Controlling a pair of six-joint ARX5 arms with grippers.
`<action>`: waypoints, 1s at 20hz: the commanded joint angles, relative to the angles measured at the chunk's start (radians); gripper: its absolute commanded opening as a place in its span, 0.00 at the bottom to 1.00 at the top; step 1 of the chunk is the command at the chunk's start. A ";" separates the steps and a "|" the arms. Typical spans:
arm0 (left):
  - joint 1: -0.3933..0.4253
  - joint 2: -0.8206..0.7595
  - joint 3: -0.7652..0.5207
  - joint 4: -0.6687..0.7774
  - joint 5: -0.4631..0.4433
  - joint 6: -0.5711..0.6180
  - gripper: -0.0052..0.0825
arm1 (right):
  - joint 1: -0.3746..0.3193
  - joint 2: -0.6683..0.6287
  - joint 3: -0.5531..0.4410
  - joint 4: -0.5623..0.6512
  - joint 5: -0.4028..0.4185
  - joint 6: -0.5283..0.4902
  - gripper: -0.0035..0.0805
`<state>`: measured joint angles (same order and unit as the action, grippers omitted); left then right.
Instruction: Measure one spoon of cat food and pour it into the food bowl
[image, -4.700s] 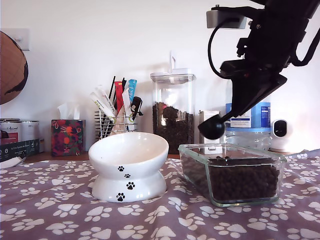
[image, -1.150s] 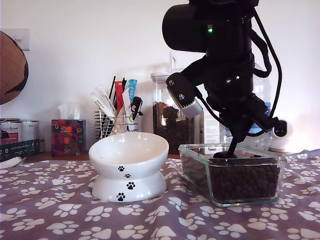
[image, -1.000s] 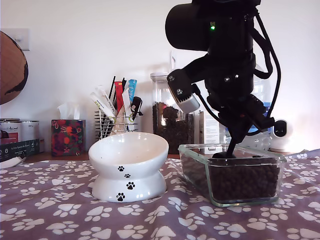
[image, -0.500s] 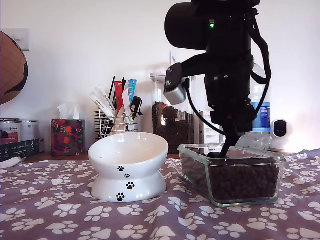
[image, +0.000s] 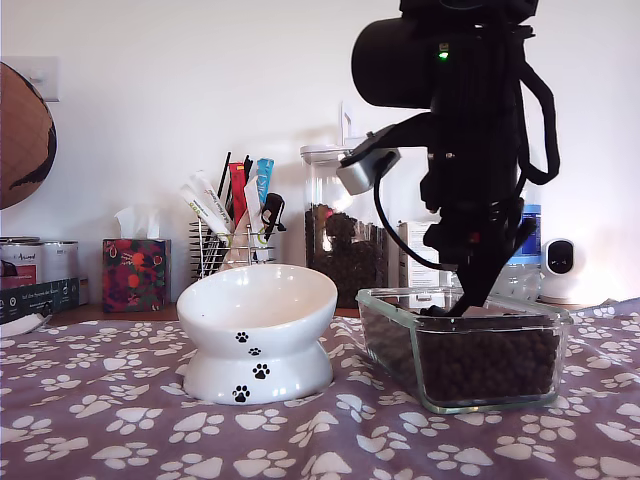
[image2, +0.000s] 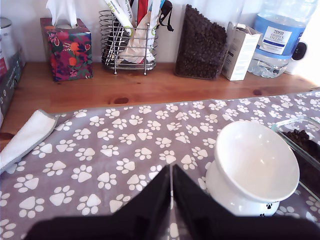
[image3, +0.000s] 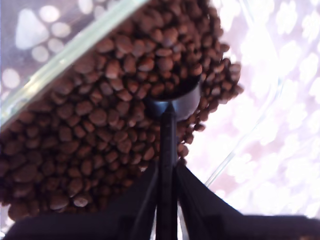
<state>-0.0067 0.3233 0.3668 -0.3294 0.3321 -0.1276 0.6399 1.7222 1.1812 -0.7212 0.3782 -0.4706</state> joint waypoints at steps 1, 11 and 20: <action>-0.005 0.004 -0.003 0.006 0.003 -0.003 0.04 | -0.009 0.031 -0.029 -0.025 -0.066 0.045 0.03; -0.005 0.004 -0.003 0.004 0.003 -0.003 0.04 | -0.031 0.031 -0.029 0.019 -0.186 0.161 0.03; -0.005 0.004 -0.003 0.003 0.003 -0.003 0.04 | -0.092 0.023 -0.029 -0.036 -0.185 0.209 0.03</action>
<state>-0.0067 0.3233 0.3668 -0.3305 0.3321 -0.1276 0.5507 1.7226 1.1809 -0.7467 0.1928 -0.2668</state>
